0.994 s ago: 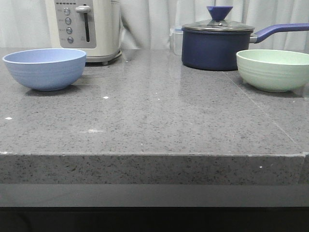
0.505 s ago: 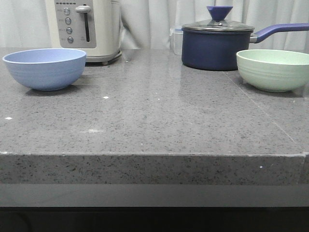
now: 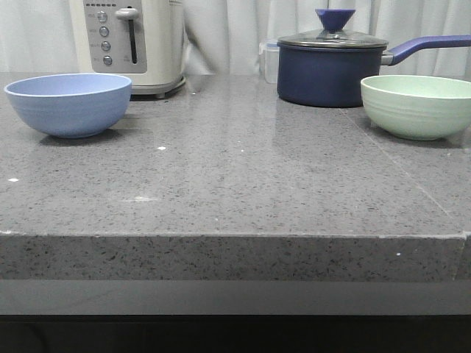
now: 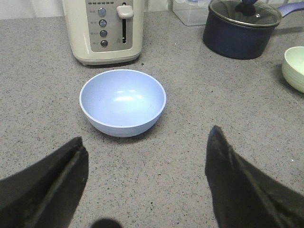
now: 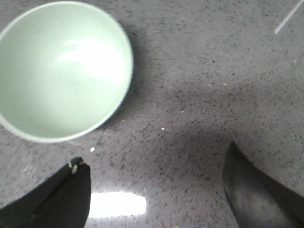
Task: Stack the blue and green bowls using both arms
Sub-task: 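Lower the right gripper onto the rim of the pale green bowl and grasp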
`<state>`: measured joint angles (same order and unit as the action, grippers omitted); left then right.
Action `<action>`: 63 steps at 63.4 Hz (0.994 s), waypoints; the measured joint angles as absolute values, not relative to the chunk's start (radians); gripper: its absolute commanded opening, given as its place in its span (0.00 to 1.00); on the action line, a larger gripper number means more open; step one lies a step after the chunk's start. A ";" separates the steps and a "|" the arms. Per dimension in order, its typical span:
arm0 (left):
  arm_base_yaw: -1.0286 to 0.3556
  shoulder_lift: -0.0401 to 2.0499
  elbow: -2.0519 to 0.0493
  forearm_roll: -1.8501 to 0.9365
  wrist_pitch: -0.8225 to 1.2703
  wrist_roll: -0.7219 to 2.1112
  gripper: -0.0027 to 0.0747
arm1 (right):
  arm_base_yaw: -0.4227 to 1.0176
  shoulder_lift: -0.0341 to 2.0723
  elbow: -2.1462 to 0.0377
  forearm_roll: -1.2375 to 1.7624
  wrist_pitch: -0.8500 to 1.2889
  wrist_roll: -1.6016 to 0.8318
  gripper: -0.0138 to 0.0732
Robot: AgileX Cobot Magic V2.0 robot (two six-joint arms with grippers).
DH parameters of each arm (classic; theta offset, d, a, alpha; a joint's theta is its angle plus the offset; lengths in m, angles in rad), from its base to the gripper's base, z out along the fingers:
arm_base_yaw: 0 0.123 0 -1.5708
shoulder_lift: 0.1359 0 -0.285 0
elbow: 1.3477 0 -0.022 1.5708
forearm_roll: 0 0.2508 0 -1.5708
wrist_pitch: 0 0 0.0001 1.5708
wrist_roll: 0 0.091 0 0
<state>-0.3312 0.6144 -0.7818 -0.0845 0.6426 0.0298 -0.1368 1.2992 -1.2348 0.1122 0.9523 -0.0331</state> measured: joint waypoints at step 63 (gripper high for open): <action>-0.331 0.614 -0.782 -0.085 0.643 0.032 0.70 | -0.222 1.812 -1.483 0.521 0.953 -0.282 0.24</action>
<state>-0.3312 0.6144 -0.7818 -0.0845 0.6426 0.0315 -0.2223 1.8120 -1.4825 0.5214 0.9534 -0.2824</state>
